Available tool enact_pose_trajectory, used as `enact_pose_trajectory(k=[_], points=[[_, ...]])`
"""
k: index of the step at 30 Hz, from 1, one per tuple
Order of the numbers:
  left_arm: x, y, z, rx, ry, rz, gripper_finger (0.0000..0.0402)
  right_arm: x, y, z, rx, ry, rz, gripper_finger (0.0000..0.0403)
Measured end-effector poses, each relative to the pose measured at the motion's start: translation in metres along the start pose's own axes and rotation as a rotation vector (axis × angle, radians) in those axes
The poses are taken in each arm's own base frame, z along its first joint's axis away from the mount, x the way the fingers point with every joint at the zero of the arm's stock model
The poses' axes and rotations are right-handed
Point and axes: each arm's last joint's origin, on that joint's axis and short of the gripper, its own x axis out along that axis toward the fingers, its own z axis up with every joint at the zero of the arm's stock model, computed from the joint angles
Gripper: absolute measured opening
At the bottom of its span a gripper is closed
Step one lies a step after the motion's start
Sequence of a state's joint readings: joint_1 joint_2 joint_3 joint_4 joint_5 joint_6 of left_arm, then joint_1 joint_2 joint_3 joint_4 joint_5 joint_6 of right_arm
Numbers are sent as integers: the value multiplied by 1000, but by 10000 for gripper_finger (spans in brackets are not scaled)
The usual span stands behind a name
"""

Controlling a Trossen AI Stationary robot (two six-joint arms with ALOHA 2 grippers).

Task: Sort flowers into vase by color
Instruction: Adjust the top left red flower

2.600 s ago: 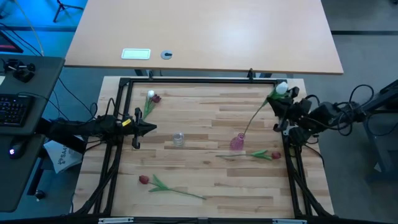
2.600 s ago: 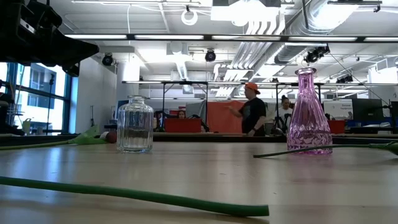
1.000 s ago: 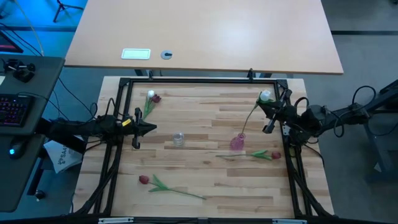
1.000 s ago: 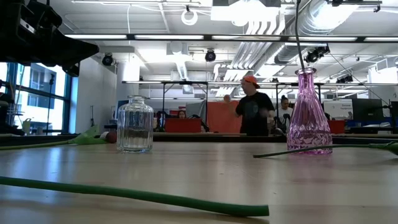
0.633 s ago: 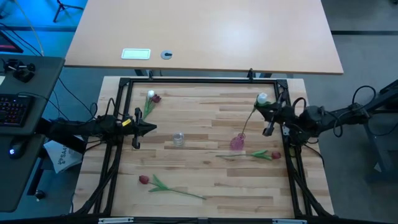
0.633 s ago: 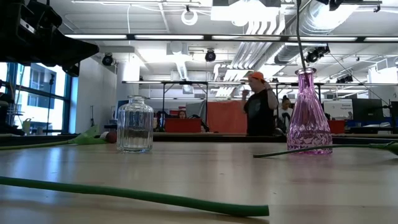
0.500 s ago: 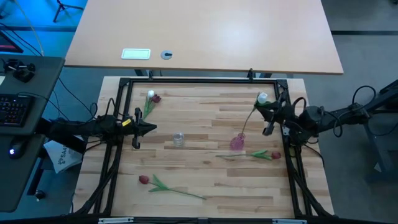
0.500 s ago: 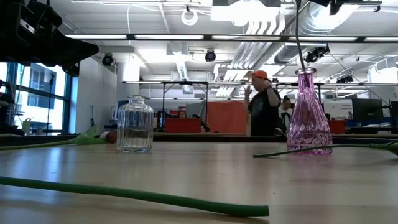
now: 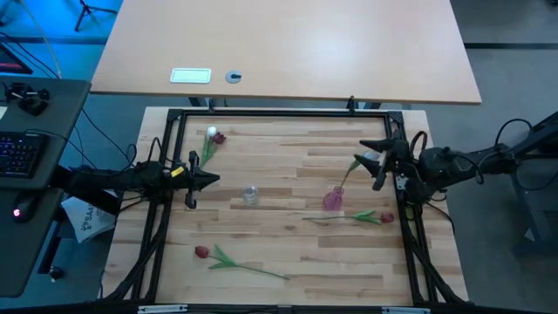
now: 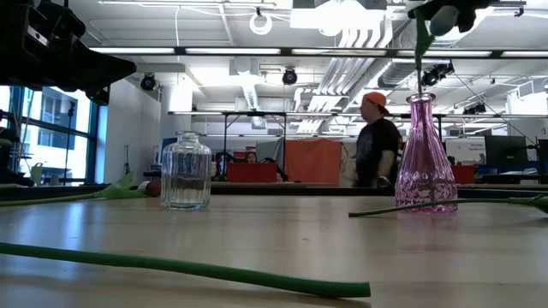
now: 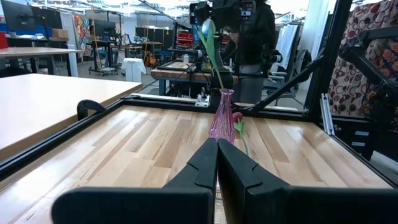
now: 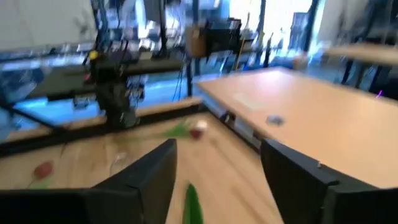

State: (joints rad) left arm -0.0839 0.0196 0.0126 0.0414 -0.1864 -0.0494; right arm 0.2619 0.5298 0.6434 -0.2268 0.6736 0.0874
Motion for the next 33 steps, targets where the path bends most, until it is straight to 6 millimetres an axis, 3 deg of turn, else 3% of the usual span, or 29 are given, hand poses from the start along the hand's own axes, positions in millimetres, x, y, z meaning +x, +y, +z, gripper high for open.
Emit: enact_pose_trajectory(k=[7,21,24,29,33], points=[[0,0,0,0,0,0,0,-8,-1,21,59,127,83,254],[0,0,0,0,-1,0,0,-17,0,84,142,-24,202,255],[0,0,0,0,0,0,0,-3,6,91,115,-65,133,255],[0,0,0,0,0,0,0,39,18,96,107,-135,9,255],[0,0,0,0,0,0,0,69,20,98,200,-181,89,255]])
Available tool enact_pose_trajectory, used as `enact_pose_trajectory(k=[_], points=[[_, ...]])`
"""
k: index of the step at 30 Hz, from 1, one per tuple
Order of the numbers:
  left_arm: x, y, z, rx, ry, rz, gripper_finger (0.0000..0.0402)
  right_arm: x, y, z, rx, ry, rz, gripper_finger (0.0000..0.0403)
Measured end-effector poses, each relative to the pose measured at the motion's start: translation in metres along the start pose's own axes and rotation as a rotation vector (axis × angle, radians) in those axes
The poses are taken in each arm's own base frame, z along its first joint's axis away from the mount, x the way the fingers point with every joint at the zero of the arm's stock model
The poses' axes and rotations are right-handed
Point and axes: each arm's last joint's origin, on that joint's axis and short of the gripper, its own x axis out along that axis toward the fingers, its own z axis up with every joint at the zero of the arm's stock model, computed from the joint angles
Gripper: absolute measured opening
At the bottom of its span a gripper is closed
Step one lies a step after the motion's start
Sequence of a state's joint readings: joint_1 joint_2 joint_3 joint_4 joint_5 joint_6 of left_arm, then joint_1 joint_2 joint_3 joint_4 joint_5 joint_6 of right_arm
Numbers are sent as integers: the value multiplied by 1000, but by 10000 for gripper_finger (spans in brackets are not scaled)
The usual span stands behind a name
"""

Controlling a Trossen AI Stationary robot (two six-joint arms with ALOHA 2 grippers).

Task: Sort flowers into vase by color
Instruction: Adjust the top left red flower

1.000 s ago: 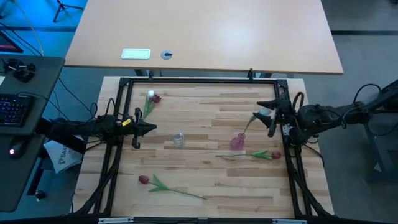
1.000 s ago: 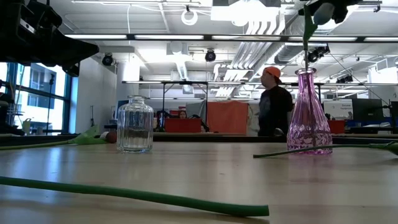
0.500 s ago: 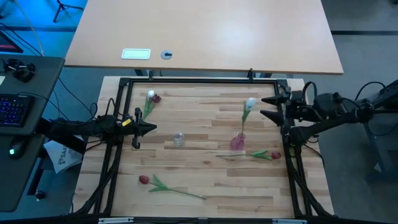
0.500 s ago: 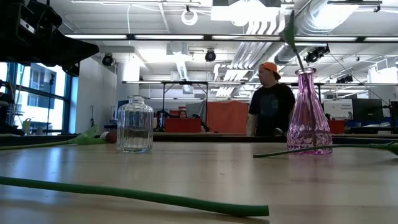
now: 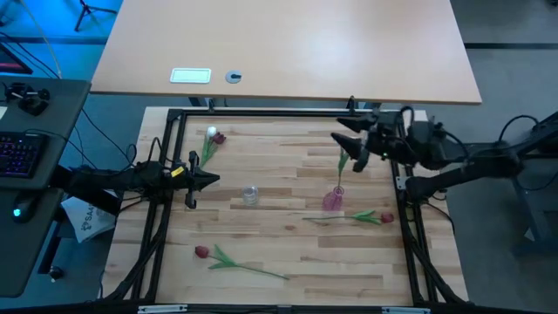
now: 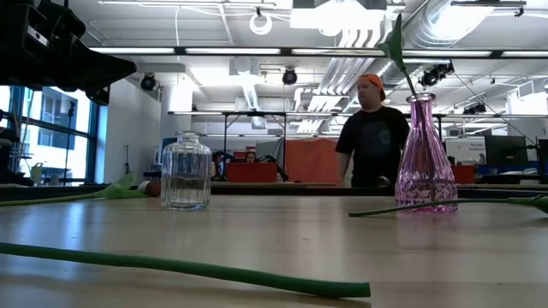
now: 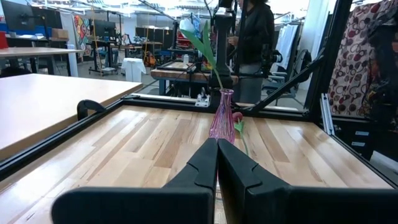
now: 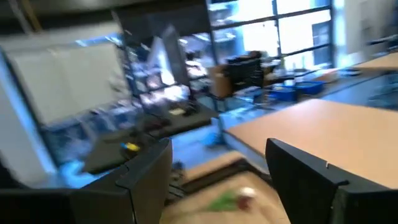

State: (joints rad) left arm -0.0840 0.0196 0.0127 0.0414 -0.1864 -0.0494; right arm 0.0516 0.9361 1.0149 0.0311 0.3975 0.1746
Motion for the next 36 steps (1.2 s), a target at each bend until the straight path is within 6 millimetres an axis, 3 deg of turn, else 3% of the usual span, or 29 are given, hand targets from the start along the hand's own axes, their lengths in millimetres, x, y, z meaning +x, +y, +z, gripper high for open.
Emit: enact_pose_trajectory(k=[8,15,18,26,31,36], points=[[0,0,0,0,0,0,0,26,-10,-3,99,-24,100,255],[0,1,1,-15,-17,39,0,32,-21,5,210,-91,53,255],[0,1,4,-115,-48,51,0,39,-24,12,250,-86,11,255],[-8,4,37,-682,-421,1,0,81,-31,23,275,20,-90,255],[-14,6,58,-706,-524,28,1,110,-40,31,325,61,-141,255],[-17,8,91,-708,-342,133,15,132,-47,44,296,35,-166,255]])
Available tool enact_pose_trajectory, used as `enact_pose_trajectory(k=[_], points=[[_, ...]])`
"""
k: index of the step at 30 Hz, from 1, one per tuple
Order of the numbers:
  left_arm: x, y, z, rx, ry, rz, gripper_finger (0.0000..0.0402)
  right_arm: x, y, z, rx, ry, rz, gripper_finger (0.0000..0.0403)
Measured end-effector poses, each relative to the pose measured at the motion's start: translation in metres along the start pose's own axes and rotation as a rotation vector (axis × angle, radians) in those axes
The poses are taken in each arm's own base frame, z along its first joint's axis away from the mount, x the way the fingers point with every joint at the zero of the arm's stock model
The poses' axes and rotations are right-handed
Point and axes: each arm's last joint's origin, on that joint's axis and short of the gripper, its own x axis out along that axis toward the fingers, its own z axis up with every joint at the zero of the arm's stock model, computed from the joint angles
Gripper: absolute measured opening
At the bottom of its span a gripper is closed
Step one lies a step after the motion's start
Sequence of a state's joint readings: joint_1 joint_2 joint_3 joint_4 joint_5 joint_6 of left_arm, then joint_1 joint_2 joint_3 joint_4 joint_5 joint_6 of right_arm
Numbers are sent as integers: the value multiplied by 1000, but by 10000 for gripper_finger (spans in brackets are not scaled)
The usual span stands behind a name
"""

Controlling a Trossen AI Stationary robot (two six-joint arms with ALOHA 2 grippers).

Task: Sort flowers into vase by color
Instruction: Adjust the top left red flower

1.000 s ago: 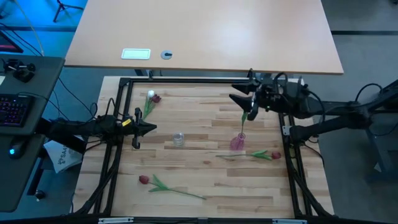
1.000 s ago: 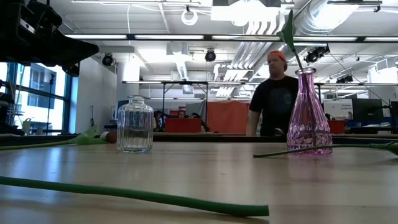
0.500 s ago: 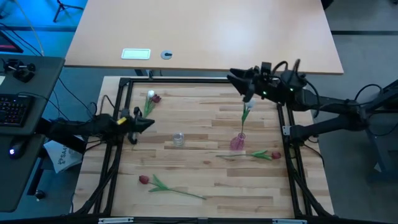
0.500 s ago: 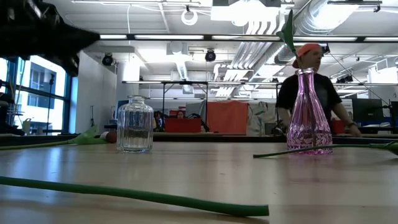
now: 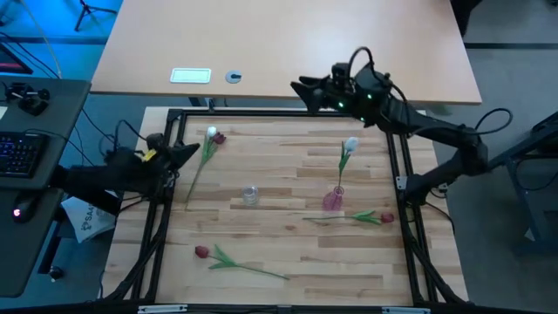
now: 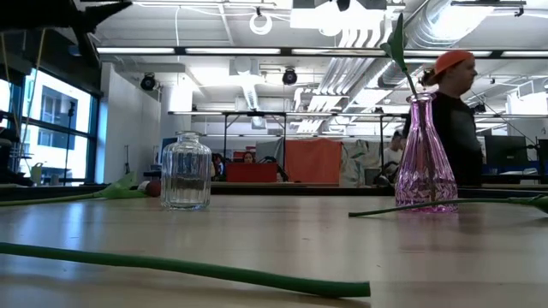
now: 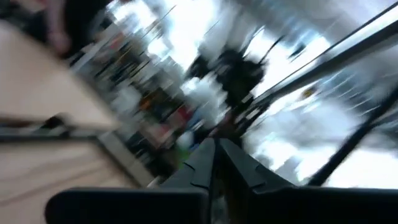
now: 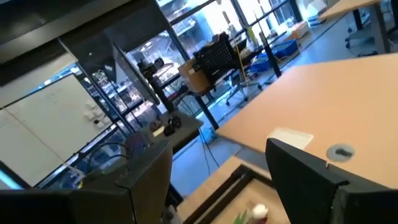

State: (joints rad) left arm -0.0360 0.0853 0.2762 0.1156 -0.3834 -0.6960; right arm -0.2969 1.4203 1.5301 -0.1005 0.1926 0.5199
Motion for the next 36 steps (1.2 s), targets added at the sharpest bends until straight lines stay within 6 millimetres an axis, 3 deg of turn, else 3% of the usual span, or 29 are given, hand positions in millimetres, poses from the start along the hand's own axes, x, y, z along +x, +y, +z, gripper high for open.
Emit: enact_pose_trajectory(k=[5,10,15,20,25,30,33,36], points=[[13,-13,19,166,210,345,51,10,-2,20,-4,-16,-39,255],[43,-9,22,315,372,588,92,15,-4,26,-14,24,-81,255],[77,26,12,358,653,809,121,14,-6,22,-15,69,-102,255],[84,71,9,305,854,1091,129,13,-7,18,-25,120,-112,255],[79,103,0,270,969,1246,129,12,-10,13,-79,194,-115,255],[77,121,-9,280,1049,1319,120,9,-13,10,-99,240,-137,255],[79,128,-11,290,1072,1350,82,5,-15,13,-110,241,-144,255],[80,133,-14,284,1069,1375,20,-1,-17,19,-110,227,-152,255]])
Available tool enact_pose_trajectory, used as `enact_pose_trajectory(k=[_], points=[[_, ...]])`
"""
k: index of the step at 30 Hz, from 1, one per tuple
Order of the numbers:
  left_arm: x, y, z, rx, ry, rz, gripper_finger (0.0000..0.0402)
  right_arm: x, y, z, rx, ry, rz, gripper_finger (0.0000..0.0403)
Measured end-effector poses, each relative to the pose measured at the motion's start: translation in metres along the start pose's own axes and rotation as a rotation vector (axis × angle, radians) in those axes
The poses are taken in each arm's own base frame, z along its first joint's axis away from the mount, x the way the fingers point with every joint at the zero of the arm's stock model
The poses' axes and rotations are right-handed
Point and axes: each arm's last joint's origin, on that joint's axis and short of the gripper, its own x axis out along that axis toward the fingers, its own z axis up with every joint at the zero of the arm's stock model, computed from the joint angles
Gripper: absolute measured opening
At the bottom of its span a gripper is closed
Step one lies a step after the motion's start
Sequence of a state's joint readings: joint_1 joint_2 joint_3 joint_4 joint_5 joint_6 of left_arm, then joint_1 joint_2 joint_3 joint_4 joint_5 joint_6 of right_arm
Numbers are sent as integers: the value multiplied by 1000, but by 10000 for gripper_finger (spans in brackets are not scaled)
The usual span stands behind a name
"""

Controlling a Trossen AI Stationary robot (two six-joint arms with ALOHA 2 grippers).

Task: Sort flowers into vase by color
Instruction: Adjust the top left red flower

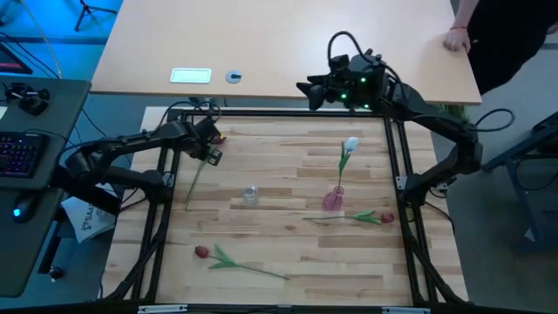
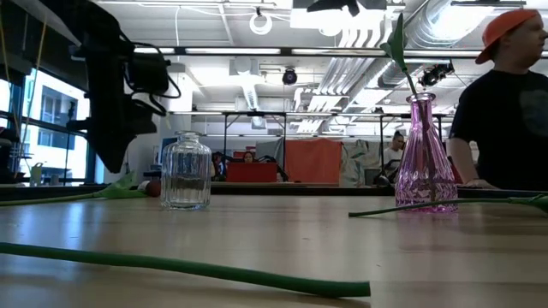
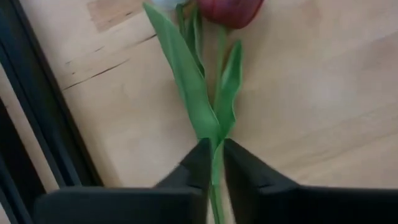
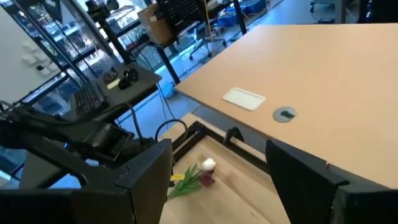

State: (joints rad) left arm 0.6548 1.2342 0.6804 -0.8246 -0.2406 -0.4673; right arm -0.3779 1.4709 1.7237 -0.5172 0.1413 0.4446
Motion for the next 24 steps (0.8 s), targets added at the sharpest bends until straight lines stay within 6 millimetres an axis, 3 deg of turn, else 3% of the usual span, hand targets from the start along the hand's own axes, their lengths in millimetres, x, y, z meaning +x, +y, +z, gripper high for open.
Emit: enact_pose_trajectory(k=[14,24], points=[[19,-7,5,-45,25,82,0,-63,-8,20,-38,-71,-7,255],[40,-24,7,-6,58,68,0,-74,-10,19,-40,-49,-17,255]])
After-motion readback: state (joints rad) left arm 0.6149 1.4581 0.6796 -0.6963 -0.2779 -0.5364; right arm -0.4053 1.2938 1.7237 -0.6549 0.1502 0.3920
